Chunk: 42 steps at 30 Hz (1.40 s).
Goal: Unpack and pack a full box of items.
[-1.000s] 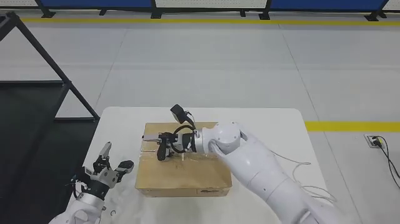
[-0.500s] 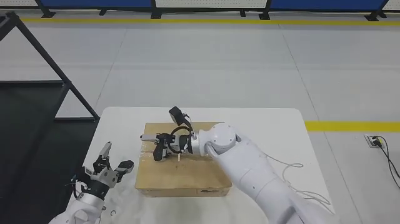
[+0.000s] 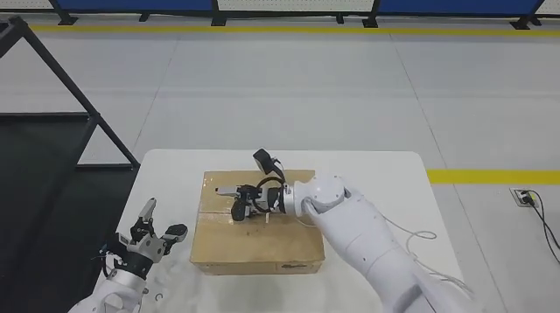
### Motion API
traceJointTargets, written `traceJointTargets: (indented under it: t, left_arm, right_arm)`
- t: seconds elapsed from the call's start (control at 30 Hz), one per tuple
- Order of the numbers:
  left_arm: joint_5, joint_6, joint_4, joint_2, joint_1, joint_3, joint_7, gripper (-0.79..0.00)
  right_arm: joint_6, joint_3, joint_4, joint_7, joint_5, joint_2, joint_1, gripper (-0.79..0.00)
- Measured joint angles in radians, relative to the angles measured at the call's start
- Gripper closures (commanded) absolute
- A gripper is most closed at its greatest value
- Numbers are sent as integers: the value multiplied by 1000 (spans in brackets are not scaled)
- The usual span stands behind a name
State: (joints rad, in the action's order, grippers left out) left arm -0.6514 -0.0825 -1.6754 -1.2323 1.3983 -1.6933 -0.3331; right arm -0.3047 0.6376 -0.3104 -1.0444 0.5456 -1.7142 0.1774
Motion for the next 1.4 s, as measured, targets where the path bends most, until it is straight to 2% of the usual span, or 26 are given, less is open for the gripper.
traceJointTargets:
  t: [0.37, 0.67, 0.77, 1.03, 1.4]
  left_arm:
    - [0, 0, 0, 0, 0, 0, 0, -785]
    - [0, 0, 0, 0, 0, 0, 0, -785]
    - [0, 0, 0, 0, 0, 0, 0, -785]
    - [0, 0, 0, 0, 0, 0, 0, -785]
    - [0, 0, 0, 0, 0, 0, 0, -785]
  right_arm:
    - [-29, 81, -100, -26, -29, 75, 50, -785]
    - [43, 170, -314, -46, -116, 164, 129, -785]
    - [96, 207, -427, -52, -159, 198, 176, -785]
    - [356, 304, -737, -18, -348, 279, 306, -785]
    - [562, 455, -1028, -29, -493, 357, 480, -785]
